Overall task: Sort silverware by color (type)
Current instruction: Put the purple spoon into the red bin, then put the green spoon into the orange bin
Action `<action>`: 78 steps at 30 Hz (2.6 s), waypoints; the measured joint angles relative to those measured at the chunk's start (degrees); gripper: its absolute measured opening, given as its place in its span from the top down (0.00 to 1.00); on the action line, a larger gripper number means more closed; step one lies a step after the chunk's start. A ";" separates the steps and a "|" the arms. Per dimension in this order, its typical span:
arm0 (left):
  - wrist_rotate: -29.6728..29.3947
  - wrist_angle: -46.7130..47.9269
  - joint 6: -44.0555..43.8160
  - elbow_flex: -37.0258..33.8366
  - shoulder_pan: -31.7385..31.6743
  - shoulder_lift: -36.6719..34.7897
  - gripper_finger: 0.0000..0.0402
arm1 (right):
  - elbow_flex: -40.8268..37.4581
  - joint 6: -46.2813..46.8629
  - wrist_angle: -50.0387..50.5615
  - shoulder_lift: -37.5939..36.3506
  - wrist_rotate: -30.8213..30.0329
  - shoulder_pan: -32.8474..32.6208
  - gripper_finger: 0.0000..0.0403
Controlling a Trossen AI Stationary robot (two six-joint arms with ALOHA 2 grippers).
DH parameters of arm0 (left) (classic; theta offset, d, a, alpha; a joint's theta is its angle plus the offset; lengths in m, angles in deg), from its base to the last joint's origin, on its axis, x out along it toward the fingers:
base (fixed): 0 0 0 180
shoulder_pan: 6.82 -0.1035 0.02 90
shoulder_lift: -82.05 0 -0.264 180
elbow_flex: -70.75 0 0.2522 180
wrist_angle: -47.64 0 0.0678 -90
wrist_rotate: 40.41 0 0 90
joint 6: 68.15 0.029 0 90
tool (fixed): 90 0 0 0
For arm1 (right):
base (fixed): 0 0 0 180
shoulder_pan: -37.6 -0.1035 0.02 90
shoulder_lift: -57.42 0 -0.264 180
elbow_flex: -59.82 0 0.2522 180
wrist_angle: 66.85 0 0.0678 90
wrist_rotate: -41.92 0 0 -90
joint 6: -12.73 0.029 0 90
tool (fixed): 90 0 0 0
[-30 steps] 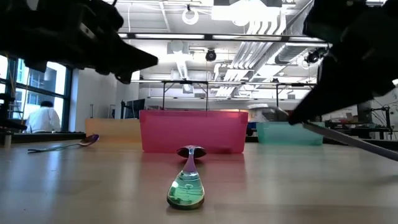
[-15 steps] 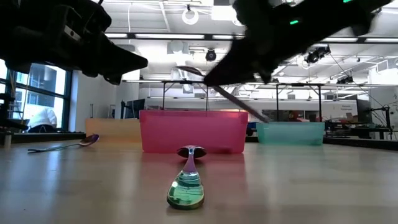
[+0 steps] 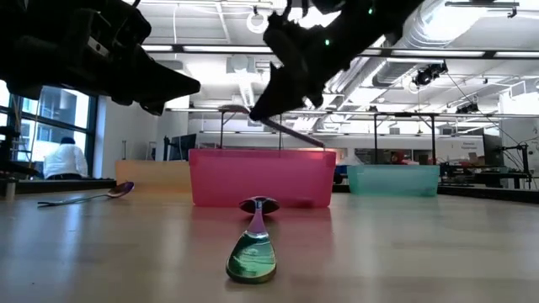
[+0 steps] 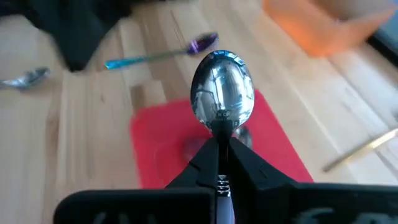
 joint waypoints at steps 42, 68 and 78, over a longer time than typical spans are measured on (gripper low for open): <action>-0.14 0.61 1.16 -0.09 -0.02 -0.03 1.00 | -10.26 -12.04 -10.28 -6.66 0.05 0.40 0.97; -10.55 27.02 -14.75 4.61 -4.27 -0.09 0.83 | -41.77 -14.82 -39.84 -29.84 12.23 14.41 1.00; -12.63 58.10 -22.43 16.37 -6.16 0.00 0.73 | -41.77 -18.60 -42.48 -29.32 29.92 31.32 1.00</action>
